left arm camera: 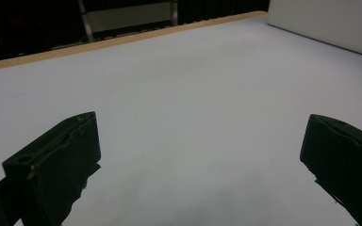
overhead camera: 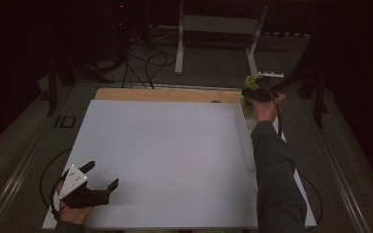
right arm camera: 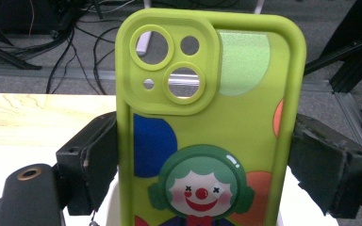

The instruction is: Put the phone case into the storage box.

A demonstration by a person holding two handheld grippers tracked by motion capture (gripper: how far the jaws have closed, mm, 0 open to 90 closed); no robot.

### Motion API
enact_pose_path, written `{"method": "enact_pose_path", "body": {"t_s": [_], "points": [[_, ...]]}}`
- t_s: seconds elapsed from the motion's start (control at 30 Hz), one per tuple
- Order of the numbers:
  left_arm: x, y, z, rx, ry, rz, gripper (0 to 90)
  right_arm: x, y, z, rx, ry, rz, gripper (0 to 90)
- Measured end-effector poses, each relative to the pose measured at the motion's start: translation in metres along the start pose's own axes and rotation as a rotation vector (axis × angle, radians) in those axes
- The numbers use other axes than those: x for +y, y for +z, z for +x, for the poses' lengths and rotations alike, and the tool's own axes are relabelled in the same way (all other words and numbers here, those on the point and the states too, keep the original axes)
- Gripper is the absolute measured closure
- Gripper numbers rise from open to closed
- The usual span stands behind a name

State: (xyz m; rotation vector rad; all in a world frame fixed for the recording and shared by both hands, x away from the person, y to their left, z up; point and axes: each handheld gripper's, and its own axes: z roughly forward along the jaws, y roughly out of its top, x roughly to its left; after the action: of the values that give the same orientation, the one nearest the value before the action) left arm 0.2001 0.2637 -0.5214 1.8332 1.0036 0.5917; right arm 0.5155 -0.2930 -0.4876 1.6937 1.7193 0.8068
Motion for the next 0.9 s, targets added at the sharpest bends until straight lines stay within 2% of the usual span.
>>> {"method": "enact_pose_path", "body": {"t_s": [0.9], "points": [[0.0002, 0.0002, -0.0002, 0.0, 0.001, 0.001, 0.0, -0.002, 0.0025, -0.0016, 0.003, 0.01, 0.033, 14.5]]}}
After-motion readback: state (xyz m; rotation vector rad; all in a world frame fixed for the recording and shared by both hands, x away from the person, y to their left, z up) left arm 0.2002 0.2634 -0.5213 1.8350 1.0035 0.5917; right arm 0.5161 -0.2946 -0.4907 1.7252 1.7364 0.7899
